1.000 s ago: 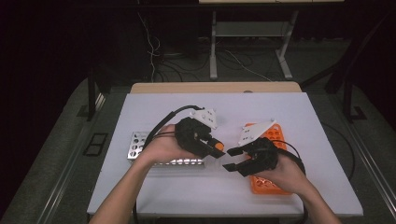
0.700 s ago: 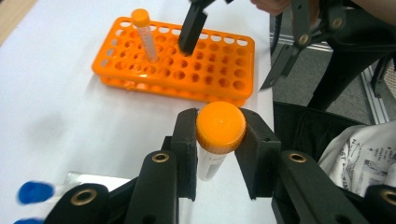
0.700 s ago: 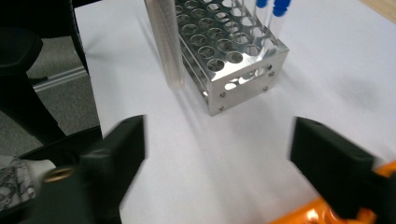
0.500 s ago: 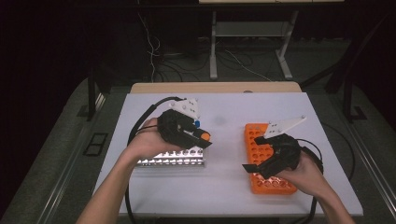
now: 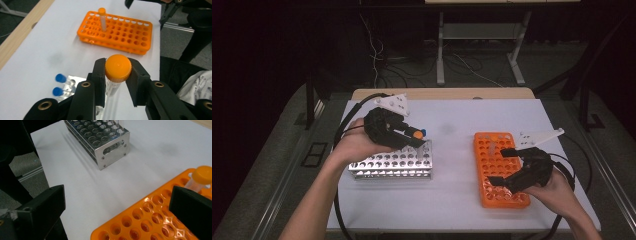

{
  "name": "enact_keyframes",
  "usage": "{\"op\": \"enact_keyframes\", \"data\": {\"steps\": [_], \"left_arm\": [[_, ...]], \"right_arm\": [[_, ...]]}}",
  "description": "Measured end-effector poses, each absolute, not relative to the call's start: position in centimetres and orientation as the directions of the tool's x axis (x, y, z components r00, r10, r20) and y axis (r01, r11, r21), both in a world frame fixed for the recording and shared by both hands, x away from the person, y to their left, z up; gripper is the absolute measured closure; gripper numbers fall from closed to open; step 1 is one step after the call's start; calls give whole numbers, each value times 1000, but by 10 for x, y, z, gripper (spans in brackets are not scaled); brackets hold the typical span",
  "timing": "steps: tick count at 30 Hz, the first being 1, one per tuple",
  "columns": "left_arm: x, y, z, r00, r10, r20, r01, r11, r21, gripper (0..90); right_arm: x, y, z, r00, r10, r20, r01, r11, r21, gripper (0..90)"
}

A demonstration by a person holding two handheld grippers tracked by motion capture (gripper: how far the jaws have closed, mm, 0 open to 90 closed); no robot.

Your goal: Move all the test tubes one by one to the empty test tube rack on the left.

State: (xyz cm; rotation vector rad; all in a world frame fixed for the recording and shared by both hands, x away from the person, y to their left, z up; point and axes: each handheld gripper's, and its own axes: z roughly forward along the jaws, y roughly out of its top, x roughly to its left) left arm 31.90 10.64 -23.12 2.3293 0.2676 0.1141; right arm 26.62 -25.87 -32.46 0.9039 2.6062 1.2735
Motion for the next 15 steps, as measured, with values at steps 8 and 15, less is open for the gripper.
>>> {"op": "enact_keyframes", "data": {"steps": [8,15], "left_arm": [[328,123,-228,960,279,13,185,-672,717,688],[342,140,-231,938,346,8,235,-654,719,688]], "right_arm": [[262,-271,-334,-802,572,175,486,454,746,2],[260,-279,-341,-790,585,183,502,444,742,2]]}}
